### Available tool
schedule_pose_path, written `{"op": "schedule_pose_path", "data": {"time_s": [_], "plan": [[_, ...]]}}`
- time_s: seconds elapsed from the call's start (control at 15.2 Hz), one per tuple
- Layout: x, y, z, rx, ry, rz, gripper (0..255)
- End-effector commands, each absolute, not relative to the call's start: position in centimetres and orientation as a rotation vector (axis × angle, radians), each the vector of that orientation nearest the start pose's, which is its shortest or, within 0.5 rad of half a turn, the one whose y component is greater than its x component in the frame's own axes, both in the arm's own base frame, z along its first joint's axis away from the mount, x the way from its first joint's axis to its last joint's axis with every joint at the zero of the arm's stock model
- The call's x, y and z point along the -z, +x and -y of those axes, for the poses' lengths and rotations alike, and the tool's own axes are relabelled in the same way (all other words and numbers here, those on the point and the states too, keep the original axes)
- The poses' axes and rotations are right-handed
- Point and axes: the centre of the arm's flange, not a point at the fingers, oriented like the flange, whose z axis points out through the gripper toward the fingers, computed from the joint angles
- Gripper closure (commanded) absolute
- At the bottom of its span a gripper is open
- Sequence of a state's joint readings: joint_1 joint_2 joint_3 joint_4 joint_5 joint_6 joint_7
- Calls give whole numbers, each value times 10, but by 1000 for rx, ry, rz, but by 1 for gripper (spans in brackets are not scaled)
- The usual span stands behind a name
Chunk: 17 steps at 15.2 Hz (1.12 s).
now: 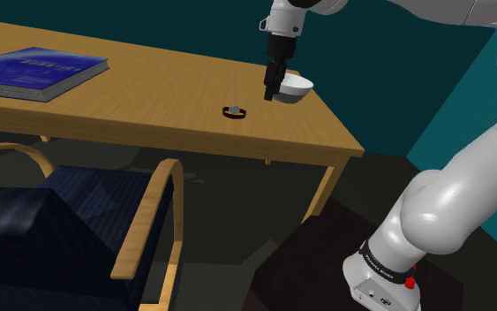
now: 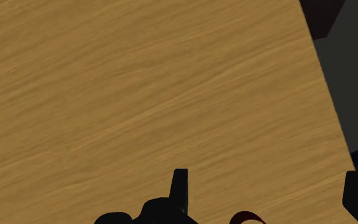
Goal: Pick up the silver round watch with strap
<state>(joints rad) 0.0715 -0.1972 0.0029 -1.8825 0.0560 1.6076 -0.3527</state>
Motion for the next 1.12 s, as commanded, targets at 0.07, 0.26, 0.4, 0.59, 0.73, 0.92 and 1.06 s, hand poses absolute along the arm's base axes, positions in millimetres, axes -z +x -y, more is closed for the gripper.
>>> {"op": "schedule_pose_path", "data": {"time_s": [0.07,0.26,0.4,0.59,0.73,0.92,1.06], "plan": [[-576,528,-58,-129,-2975,765,0],[-567,565,-75,-152,-2940,880,0],[-560,569,-77,-154,-2936,892,0],[-545,569,-77,-154,-2936,892,0],[-534,569,-77,-154,-2936,892,0],[-526,569,-77,-154,-2936,892,0],[-526,569,-77,-154,-2936,892,255]]}}
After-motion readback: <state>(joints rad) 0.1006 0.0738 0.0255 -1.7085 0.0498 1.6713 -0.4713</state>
